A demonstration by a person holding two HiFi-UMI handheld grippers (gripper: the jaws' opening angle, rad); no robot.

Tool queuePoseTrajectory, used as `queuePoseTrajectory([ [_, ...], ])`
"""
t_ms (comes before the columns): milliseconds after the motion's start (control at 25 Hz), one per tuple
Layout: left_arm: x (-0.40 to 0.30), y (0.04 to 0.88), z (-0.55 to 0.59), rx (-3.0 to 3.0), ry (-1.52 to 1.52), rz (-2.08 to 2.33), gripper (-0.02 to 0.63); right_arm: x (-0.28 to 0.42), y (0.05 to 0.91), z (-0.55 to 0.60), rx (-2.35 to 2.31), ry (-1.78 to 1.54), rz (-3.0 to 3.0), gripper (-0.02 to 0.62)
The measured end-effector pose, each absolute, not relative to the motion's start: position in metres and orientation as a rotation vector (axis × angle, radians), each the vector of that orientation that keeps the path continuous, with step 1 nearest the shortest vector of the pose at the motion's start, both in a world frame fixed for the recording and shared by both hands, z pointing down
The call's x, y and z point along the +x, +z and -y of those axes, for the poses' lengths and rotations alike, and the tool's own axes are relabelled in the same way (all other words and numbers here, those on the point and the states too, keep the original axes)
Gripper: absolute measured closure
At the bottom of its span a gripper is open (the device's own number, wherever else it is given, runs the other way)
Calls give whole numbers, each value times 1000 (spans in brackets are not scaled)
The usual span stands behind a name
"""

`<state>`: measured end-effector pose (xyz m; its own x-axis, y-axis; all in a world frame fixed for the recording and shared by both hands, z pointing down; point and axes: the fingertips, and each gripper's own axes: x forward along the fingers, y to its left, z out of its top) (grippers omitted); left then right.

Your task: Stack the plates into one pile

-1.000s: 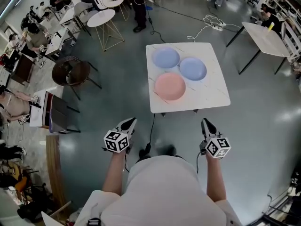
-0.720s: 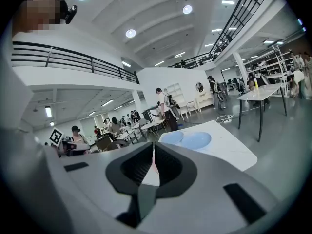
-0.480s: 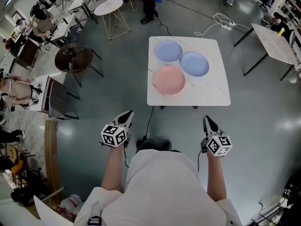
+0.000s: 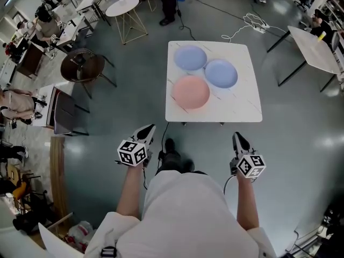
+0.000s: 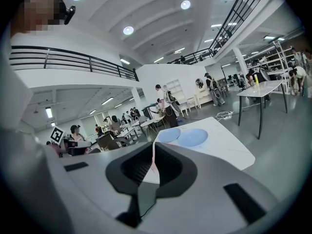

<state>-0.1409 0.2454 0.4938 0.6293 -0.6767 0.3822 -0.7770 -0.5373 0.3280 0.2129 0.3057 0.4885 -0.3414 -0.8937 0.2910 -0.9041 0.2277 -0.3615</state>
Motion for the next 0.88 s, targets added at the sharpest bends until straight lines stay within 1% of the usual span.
queuePoseTrajectory([
  [360, -143, 510, -201, 2383, 323, 1082, 594, 204, 504, -272, 1828, 792, 2389, 565],
  [600, -149, 502, -148, 2404, 322, 1034, 594, 190, 497, -229, 1867, 805, 2363, 565],
  [880, -153, 514, -88, 2409, 347, 965, 594, 170, 506, -177, 1884, 838, 2325, 565],
])
